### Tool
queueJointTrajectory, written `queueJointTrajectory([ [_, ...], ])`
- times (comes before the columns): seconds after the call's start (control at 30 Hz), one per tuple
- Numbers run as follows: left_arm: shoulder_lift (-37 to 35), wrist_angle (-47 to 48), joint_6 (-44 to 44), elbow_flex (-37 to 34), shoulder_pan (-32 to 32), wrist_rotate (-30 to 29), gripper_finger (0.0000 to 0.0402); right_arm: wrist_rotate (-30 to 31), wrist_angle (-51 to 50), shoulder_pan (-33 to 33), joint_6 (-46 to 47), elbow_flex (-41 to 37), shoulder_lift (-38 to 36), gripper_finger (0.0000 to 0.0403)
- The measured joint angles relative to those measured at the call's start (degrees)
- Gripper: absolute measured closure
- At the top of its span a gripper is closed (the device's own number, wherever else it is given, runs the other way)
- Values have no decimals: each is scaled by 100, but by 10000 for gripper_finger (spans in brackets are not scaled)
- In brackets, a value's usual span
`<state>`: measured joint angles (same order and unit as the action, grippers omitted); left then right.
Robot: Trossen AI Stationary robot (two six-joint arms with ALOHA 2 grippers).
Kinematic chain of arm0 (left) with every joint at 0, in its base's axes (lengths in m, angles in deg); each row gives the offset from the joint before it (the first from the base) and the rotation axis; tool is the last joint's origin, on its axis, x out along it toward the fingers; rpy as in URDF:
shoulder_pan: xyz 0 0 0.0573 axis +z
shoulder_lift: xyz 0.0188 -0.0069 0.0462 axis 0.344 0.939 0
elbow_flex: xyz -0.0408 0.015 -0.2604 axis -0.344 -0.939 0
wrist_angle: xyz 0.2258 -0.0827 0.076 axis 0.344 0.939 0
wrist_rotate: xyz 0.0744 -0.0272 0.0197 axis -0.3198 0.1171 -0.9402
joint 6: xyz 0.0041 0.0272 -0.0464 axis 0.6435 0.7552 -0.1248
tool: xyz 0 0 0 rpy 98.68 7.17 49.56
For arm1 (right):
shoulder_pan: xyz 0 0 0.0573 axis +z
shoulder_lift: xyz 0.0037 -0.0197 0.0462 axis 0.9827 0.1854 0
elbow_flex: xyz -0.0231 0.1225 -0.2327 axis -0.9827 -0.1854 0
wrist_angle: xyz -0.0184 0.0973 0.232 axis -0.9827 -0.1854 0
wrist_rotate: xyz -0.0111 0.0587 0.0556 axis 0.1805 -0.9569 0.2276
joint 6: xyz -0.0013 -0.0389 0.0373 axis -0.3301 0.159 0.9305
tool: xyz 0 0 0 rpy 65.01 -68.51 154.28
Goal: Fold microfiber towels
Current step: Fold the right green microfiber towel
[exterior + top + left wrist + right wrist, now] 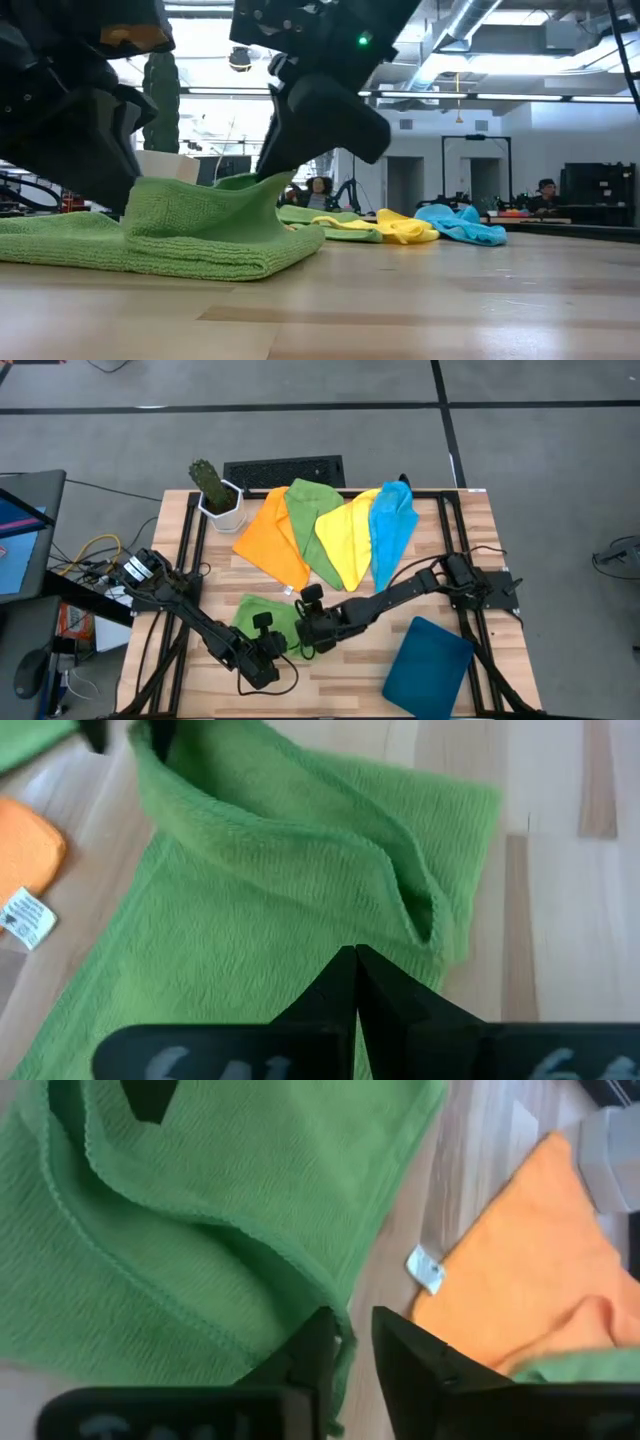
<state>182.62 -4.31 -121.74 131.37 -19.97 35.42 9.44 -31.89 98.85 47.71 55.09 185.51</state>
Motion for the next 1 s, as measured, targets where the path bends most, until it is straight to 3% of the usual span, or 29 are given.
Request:
queueJointTrajectory([
  [0.2, -414, 841, -379, 2, -9, 215, 401, 235, 224, -51, -457, 11, -2, 255],
  [0.37, -1064, 1459, -657, 0, -84, -65, 401, 389, -79, -17, -470, 327, -99, 223],
  [0.5, -1545, 1663, -711, 2, -151, -470, 401, 369, -321, 40, -172, 390, -380, 215],
  [0.7, -1981, 1842, -654, 8, -239, -691, 401, -49, -557, 171, 1116, 112, -556, 218],
  [1.0, -2070, 2482, -1145, 2, -459, -920, 401, -138, 2578, 466, 1124, -857, -168, 239],
])
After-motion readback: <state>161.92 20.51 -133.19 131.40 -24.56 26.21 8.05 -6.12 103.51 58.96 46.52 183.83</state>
